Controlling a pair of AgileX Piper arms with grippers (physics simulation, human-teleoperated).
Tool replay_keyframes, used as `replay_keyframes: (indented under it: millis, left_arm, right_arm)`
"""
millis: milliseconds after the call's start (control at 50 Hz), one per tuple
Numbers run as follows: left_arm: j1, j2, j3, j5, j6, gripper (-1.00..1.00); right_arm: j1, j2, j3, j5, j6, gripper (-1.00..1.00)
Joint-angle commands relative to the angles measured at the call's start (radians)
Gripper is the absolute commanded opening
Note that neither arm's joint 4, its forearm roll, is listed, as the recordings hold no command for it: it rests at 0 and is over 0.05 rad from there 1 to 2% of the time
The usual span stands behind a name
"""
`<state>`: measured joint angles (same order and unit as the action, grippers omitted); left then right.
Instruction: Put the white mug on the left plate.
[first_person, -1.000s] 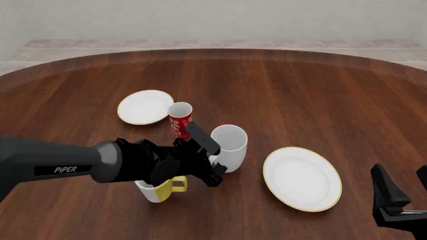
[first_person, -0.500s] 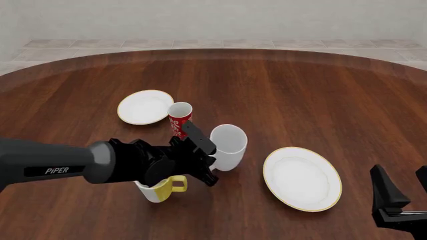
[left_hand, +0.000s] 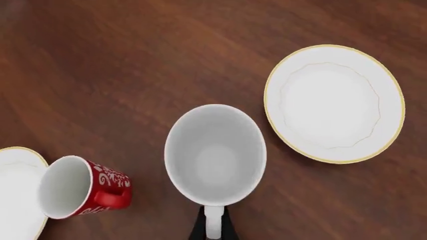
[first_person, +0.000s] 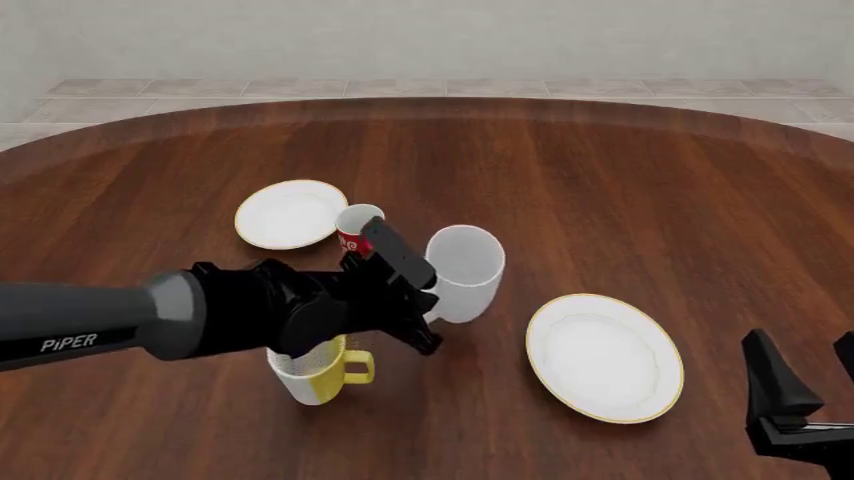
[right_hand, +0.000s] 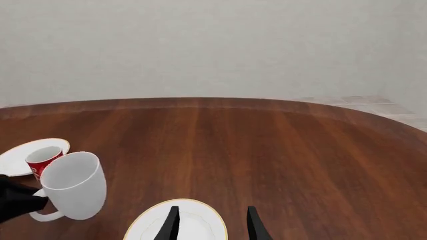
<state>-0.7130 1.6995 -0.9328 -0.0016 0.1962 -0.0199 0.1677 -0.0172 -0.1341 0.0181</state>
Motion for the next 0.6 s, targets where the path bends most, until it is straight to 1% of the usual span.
replay_keyframes:
  millis: [20, 260, 400, 520, 600]
  left_arm:
    - [-0.018, -0.08, -0.06, 0.07, -0.005, -1.0]
    - [-0.002, -0.153, -0.123, 0.131, 0.009, -1.0]
    - [0.033, -0.201, -0.184, 0.178, 0.029, -1.0]
    - [0.064, -0.215, -0.23, 0.206, 0.017, -1.0]
    - [0.076, -0.23, -0.244, 0.213, 0.026, -1.0]
  right_arm:
    - [-0.001, -0.004, -0.001, 0.004, 0.002, 1.0]
    - [-0.001, -0.007, 0.006, -0.001, 0.004, 1.0]
    - [-0.001, -0.003, 0.0, 0.002, 0.003, 1.0]
    - [-0.001, -0.005, -0.002, 0.005, 0.002, 1.0]
    - [-0.001, -0.006, 0.003, 0.001, 0.002, 1.0]
